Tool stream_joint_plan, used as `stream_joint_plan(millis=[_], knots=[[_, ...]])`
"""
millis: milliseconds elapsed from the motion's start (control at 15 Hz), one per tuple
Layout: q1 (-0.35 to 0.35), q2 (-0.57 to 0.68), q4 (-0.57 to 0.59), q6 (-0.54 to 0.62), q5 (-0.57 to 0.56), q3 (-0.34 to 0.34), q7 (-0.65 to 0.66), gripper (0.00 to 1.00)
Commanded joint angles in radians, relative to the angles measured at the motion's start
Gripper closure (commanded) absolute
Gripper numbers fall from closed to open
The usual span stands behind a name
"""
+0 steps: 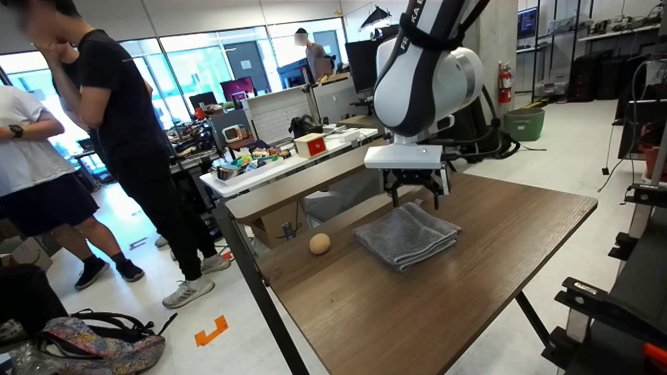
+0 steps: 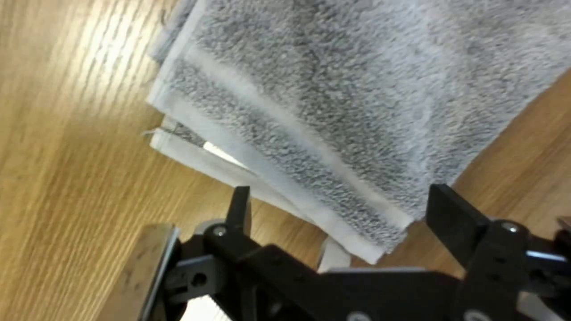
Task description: Pick up the brown toy and move it to the left. Wipe the top of the table with the grey towel.
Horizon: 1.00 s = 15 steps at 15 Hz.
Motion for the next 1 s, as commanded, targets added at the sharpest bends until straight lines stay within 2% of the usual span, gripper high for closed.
stream_joint_plan(millis=[0, 333, 667, 733, 933], knots=[[-0.003, 0.02, -0.001, 0.071, 0.036, 0.038, -0.02, 0.0], [0.006, 0.064, 0.056, -0.017, 0.053, 0.06, -0.004, 0.0], [-0.005, 0.107, 0.109, -0.027, 0.105, 0.105, -0.018, 0.0], [0.014, 0.081, 0.064, 0.004, 0.09, 0.075, -0.007, 0.0], [0.017, 0.083, 0.067, 0.003, 0.09, 0.075, -0.006, 0.0]])
